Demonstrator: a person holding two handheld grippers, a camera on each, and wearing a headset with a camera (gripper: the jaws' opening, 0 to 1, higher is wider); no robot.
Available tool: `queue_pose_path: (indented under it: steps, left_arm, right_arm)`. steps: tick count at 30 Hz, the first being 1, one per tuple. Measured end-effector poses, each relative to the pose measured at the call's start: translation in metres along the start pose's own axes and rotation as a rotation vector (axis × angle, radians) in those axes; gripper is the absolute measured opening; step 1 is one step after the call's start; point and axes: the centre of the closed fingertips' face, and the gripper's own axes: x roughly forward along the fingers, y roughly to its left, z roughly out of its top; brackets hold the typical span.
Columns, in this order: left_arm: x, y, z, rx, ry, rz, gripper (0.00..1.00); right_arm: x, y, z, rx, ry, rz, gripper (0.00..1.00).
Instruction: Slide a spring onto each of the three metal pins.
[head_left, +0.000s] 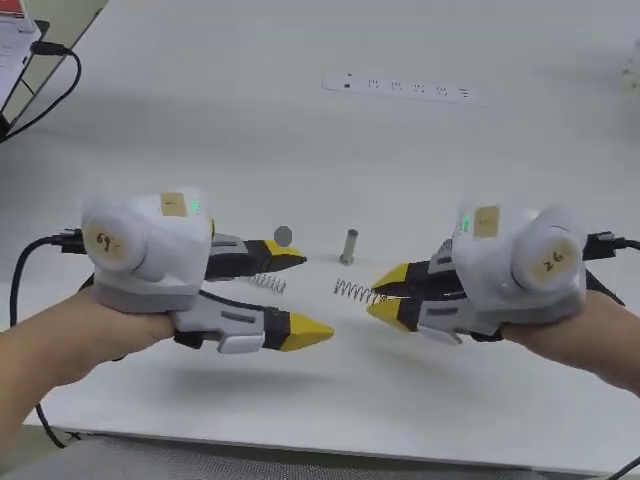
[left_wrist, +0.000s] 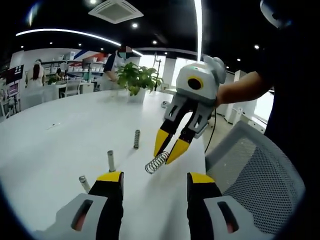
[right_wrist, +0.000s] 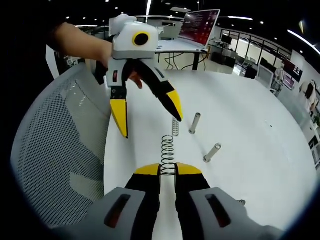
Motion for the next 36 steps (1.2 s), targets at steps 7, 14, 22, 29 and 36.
queue_pose_path:
  steps: [7,14,22,29,36]
  left_arm:
    - [0.011,-0.004,0.001,0.001,0.011,-0.039,0.37]
    - [0.015,-0.005,0.005,-0.004,0.003,-0.063,0.27]
    - [0.017,-0.011,0.005,-0.013,-0.002,-0.091,0.19]
    - [0.018,-0.016,0.009,-0.027,-0.020,-0.110,0.13]
    - [0.016,-0.021,0.008,-0.007,-0.018,-0.119,0.07]
  right_arm:
    - [-0.002,0.004,0.003,-0.061,0.000,0.020,0.08]
    - [-0.004,0.008,0.004,-0.068,-0.009,0.039,0.08]
    - [-0.009,0.010,0.006,-0.076,-0.012,0.052,0.08]
    - [-0.011,0.013,0.010,-0.091,-0.013,0.066,0.08]
    - [-0.013,0.018,0.013,-0.110,-0.018,0.081,0.08]
